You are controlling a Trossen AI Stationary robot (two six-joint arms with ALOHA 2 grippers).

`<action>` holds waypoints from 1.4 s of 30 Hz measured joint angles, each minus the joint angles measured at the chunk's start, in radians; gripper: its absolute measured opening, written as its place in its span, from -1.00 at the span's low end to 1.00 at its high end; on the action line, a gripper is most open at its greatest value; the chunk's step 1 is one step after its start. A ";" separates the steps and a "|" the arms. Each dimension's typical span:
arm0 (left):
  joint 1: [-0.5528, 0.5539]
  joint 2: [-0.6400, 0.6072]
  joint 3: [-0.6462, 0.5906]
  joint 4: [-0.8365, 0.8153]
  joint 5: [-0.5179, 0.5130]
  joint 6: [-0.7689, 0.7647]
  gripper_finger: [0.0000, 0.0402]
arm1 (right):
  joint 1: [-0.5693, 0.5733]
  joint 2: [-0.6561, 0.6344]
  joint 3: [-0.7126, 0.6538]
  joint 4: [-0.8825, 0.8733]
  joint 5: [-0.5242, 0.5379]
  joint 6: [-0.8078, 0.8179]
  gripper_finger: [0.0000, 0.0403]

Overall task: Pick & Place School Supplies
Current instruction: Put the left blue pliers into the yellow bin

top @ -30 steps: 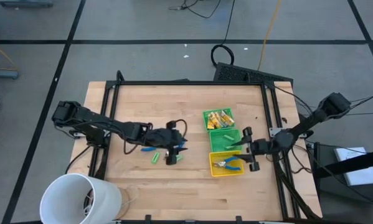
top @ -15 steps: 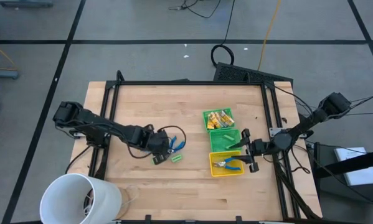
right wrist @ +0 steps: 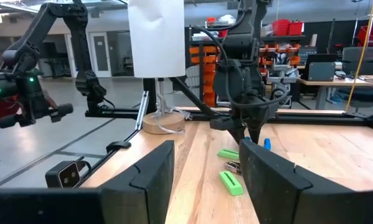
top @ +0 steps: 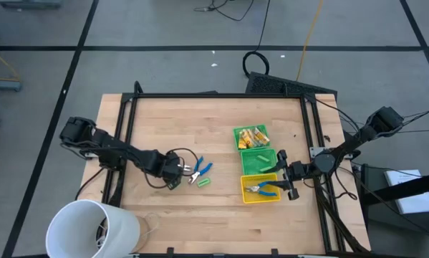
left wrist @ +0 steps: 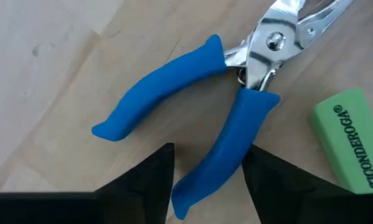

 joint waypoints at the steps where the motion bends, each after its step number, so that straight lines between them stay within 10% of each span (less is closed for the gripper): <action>1: 0.000 -0.001 -0.009 0.010 0.007 0.000 -0.01 | 0.000 0.000 0.000 0.000 0.000 0.000 -0.15; 11: 0.001 0.000 -0.030 0.096 0.018 0.169 0.04 | 0.000 0.000 0.000 -0.009 0.001 -0.003 -0.15; 23: 0.009 0.003 -0.030 0.118 -0.026 0.113 -0.74 | 0.000 0.000 0.000 -0.036 0.002 -0.001 -0.15; 36: 0.007 -0.057 0.115 0.148 -0.265 0.445 -0.77 | 0.000 0.000 0.000 -0.006 0.004 -0.001 -0.15; 42: -0.006 -0.058 0.168 0.521 -0.257 0.770 -0.77 | -0.001 0.000 0.000 -0.006 0.009 -0.007 -0.15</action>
